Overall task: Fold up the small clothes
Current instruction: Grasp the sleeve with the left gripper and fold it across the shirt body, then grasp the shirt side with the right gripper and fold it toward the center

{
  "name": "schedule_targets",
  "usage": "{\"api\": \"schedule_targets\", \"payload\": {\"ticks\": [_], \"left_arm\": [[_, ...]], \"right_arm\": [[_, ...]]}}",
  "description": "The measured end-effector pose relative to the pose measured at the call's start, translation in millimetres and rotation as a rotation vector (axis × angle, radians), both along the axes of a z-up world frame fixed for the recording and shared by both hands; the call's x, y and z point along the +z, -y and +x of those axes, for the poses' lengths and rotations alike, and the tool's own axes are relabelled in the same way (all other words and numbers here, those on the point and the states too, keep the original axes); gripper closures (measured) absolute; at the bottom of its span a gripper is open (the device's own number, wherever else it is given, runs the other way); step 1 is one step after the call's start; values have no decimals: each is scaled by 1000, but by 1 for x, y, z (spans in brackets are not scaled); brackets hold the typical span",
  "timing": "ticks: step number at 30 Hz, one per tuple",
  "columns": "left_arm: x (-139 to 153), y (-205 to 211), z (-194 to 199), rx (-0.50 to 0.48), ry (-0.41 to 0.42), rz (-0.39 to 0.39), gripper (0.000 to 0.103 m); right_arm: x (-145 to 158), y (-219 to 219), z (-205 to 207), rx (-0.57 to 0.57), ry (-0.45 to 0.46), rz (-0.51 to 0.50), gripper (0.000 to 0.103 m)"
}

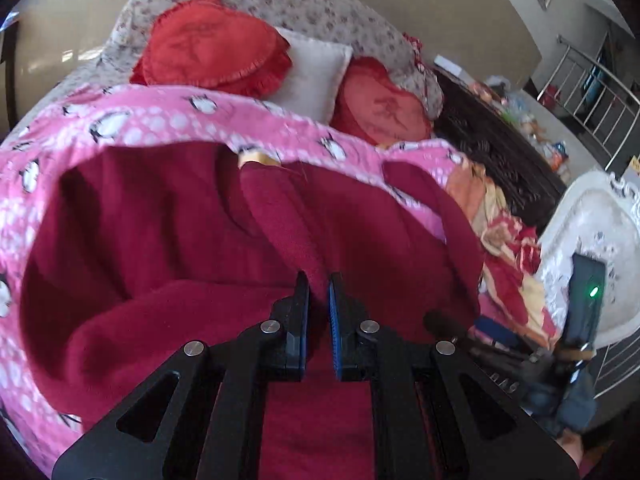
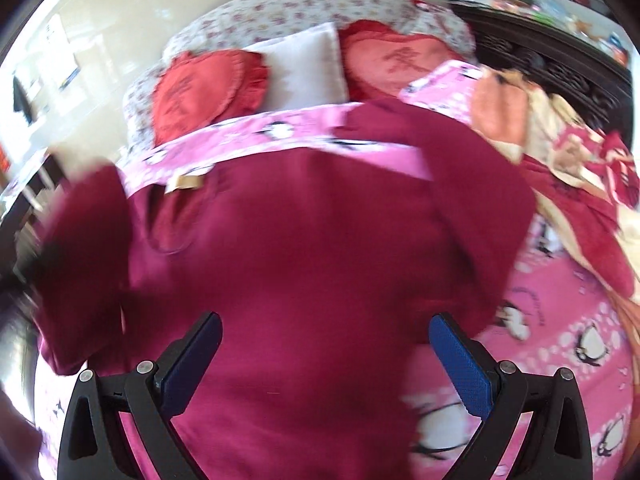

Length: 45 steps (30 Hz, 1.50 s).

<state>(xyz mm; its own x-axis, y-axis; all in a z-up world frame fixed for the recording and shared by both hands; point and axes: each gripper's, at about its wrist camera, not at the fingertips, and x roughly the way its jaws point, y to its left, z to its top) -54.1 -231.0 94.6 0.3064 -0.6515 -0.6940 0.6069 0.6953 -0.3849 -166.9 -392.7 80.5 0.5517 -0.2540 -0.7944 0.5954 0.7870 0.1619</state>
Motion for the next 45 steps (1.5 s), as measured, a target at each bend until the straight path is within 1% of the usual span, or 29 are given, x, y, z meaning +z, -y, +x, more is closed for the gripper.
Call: {"api": "schedule_targets", "payload": {"ticks": [2, 3, 5, 6, 8, 10, 12, 13, 14, 17, 19, 21, 22, 24, 26, 27, 29, 31, 33, 34, 35, 36, 37, 38, 39, 40, 41, 43, 45], "left_arm": [[-19, 17, -11, -45, -26, 51, 95], [-24, 22, -16, -63, -24, 82, 95], [-24, 25, -26, -105, -9, 125, 94], [-21, 22, -29, -125, -6, 127, 91], [-10, 8, -34, -148, 13, 111, 77], [4, -17, -37, -138, 66, 90, 40], [11, -41, -42, -91, 137, 80, 28], [14, -52, -41, -64, 169, 92, 28], [14, -65, -38, -32, 199, 120, 28], [0, -88, -21, 62, 243, 238, 28], [-15, -98, -7, 113, 230, 303, 28], [-35, -108, 8, 157, 180, 339, 28], [-43, -112, 16, 176, 151, 350, 28], [-60, -120, 26, 207, 88, 356, 28], [-74, -129, 33, 225, 28, 341, 28], [-78, -133, 34, 229, 7, 328, 28], [-84, -136, 35, 236, -1, 318, 28], [-84, -133, 32, 231, 15, 328, 28], [-82, -132, 31, 226, 22, 338, 28], [-80, -129, 31, 225, 22, 338, 28], [-77, -128, 33, 224, 23, 335, 28], [-75, -129, 34, 226, 26, 332, 28], [-71, -128, 34, 231, 32, 327, 28], [-67, -129, 35, 237, 39, 322, 28], [-64, -131, 34, 243, 44, 315, 28], [-61, -133, 34, 248, 46, 307, 28], [-58, -134, 35, 252, 49, 299, 28], [-54, -136, 35, 253, 54, 292, 28], [-51, -139, 35, 253, 63, 293, 28]], "right_arm": [[-1, 12, -10, -26, 0, 9, 0], [-1, 16, -14, -37, -2, 11, 0], [-1, 23, -18, -46, 0, 14, 0], [-1, 26, -20, -48, 5, 18, 0], [0, 26, -20, -44, 16, 29, 0], [2, 22, -17, -17, 39, 46, 0], [5, 14, -12, 21, 60, 57, 0], [4, 10, -9, 38, 66, 57, 0], [5, 5, -5, 63, 71, 52, 0], [3, -7, 5, 113, 56, 11, 0], [0, -13, 13, 148, 49, -20, 0], [-4, -18, 23, 214, 46, -45, 0], [-7, -18, 26, 227, 30, -65, 1], [-12, -17, 34, 257, -8, -118, 8], [-19, -11, 38, 280, -34, -131, 17], [-23, -9, 39, 290, -46, -126, 20], [-33, -6, 41, 317, -68, -112, 31], [-37, -10, 39, 340, -75, -157, 34], [-37, -16, 37, 369, -81, -205, 44], [-37, -20, 36, 375, -94, -247, 52], [-38, -21, 34, 381, -101, -271, 62], [-37, -20, 32, 383, -101, -285, 65], [-35, -18, 30, 381, -95, -285, 74], [-32, -15, 26, 381, -83, -277, 81], [-29, -13, 24, 385, -72, -261, 83], [-25, -13, 21, 401, -58, -241, 92], [-22, -14, 19, 410, -50, -235, 103], [-16, -19, 18, 418, -46, -261, 103], [-12, -19, 16, 420, -29, -243, 103]]}}
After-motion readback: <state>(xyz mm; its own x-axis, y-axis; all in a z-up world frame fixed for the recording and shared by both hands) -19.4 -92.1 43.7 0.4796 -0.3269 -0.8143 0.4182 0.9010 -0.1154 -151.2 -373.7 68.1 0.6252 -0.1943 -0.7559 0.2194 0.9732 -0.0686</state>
